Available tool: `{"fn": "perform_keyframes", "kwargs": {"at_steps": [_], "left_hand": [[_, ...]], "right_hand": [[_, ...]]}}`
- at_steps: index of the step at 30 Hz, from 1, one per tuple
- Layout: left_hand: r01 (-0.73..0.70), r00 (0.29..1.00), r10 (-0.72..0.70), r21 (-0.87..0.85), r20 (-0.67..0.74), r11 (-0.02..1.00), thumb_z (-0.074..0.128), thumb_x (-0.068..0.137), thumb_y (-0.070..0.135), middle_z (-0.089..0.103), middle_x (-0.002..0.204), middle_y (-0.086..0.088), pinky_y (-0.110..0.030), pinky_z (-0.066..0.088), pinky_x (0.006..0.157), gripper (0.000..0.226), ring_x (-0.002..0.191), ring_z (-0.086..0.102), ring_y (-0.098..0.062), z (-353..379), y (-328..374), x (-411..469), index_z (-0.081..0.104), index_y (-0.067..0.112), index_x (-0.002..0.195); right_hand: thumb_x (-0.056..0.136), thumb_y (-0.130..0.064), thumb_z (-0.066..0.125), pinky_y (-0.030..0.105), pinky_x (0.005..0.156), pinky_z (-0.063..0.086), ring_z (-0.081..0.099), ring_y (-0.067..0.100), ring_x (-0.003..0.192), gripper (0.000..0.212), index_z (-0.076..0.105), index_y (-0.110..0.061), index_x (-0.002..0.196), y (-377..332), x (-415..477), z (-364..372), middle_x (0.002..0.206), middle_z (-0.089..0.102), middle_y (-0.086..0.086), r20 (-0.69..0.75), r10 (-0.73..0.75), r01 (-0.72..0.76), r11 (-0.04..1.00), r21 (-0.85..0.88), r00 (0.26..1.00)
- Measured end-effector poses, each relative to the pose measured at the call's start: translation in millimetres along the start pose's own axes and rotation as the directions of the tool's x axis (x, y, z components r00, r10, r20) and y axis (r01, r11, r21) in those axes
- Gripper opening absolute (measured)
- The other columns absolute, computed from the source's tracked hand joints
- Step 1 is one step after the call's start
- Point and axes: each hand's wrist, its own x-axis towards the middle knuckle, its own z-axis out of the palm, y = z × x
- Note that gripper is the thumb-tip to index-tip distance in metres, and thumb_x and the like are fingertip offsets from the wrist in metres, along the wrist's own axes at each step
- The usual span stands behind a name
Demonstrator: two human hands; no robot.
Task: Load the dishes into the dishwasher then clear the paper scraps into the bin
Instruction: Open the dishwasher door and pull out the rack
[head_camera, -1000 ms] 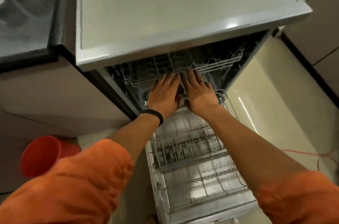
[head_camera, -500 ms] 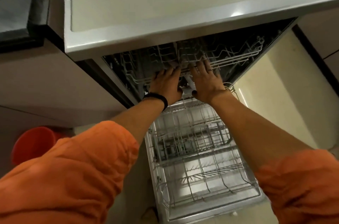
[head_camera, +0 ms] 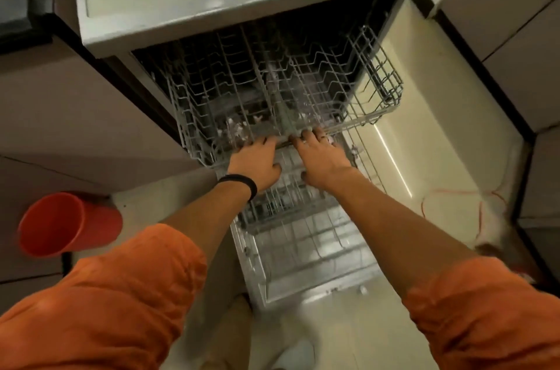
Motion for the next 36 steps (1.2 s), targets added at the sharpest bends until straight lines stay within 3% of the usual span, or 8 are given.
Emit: {"fn": "perform_keyframes", "kwargs": {"at_steps": [2, 9, 19, 25, 30, 32, 36], "left_hand": [[-0.036, 0.996, 0.036, -0.005, 0.083, 0.999, 0.055, 0.098, 0.035, 0.047, 0.144, -0.012, -0.046, 0.052, 0.091, 0.06, 0.119, 0.056, -0.035, 8.7, 16.5, -27.1, 0.031, 0.017, 0.15], [0.014, 0.984, -0.001, -0.075, 0.178, 0.997, 0.065, 0.092, 0.039, 0.048, 0.143, -0.013, -0.046, 0.048, 0.101, 0.07, 0.125, 0.053, -0.034, 25.0, 47.3, -64.0, 0.034, 0.015, 0.149], [-0.04, 0.958, 0.043, -0.017, 0.284, 0.999, 0.058, 0.097, 0.036, 0.06, 0.127, -0.013, -0.038, 0.046, 0.077, 0.053, 0.109, 0.061, -0.035, 45.5, 66.7, -104.3, 0.037, 0.016, 0.142], [-0.051, 0.937, 0.043, 0.013, 0.347, 0.999, 0.056, 0.098, 0.035, 0.062, 0.124, -0.014, -0.037, 0.043, 0.073, 0.055, 0.107, 0.061, -0.035, 45.5, 81.1, -129.4, 0.035, 0.017, 0.145], [-0.074, 0.912, 0.07, -0.005, 0.405, 0.997, 0.056, 0.095, 0.034, 0.061, 0.129, -0.01, -0.036, 0.045, 0.08, 0.044, 0.111, 0.059, -0.033, 67.1, 92.4, -163.3, 0.043, 0.02, 0.134], [-0.07, 0.918, 0.065, -0.001, 0.391, 0.998, 0.057, 0.095, 0.035, 0.059, 0.133, -0.01, -0.038, 0.046, 0.086, 0.05, 0.118, 0.057, -0.032, 72.0, 95.9, -172.3, 0.04, 0.019, 0.139], [-0.088, 0.918, 0.081, 0.0, 0.388, 0.996, 0.059, 0.094, 0.035, 0.062, 0.127, -0.009, -0.039, 0.049, 0.087, 0.048, 0.113, 0.06, -0.032, 73.2, 93.5, -176.5, 0.04, 0.02, 0.135]], "right_hand": [[0.086, -0.021, 0.075, 0.057, 0.115, 0.033, 0.007, 0.035, 0.154, 0.093, 0.016, -0.02, 0.157, 1.7, -33.5, 11.0, 0.161, 0.018, 0.012, 0.029, 0.02, -0.02, 1.0, 0.02, 0.999], [0.085, -0.024, 0.074, 0.058, 0.114, 0.036, 0.016, 0.035, 0.151, 0.089, 0.02, -0.021, 0.156, 8.3, -77.8, 14.5, 0.157, 0.026, 0.011, 0.071, 0.012, -0.015, 0.999, 0.048, 0.997], [0.087, -0.027, 0.074, 0.058, 0.115, 0.036, 0.002, 0.034, 0.154, 0.094, 0.013, -0.025, 0.159, 8.1, -138.8, 40.5, 0.164, 0.011, 0.009, 0.193, 0.043, -0.054, 0.997, 0.054, 0.98], [0.087, -0.03, 0.074, 0.054, 0.114, 0.037, 0.003, 0.033, 0.154, 0.094, 0.014, -0.026, 0.159, 5.3, -172.2, 50.7, 0.163, 0.014, 0.007, 0.235, 0.046, -0.064, 0.996, 0.069, 0.971], [0.088, -0.031, 0.072, 0.054, 0.117, 0.032, 0.001, 0.033, 0.154, 0.095, 0.009, -0.027, 0.16, -2.5, -219.1, 72.1, 0.165, 0.007, 0.01, 0.283, 0.058, -0.081, 0.994, 0.069, 0.957], [0.089, -0.031, 0.071, 0.054, 0.118, 0.029, -0.001, 0.032, 0.155, 0.099, 0.003, -0.027, 0.16, -5.6, -231.4, 77.6, 0.167, 0.002, 0.008, 0.29, 0.063, -0.086, 0.994, 0.066, 0.955], [0.09, -0.034, 0.069, 0.053, 0.119, 0.028, 0.002, 0.033, 0.155, 0.093, 0.009, -0.025, 0.16, -8.4, -226.3, 72.3, 0.166, 0.008, 0.009, 0.297, 0.066, -0.092, 0.993, 0.076, 0.953]]}}
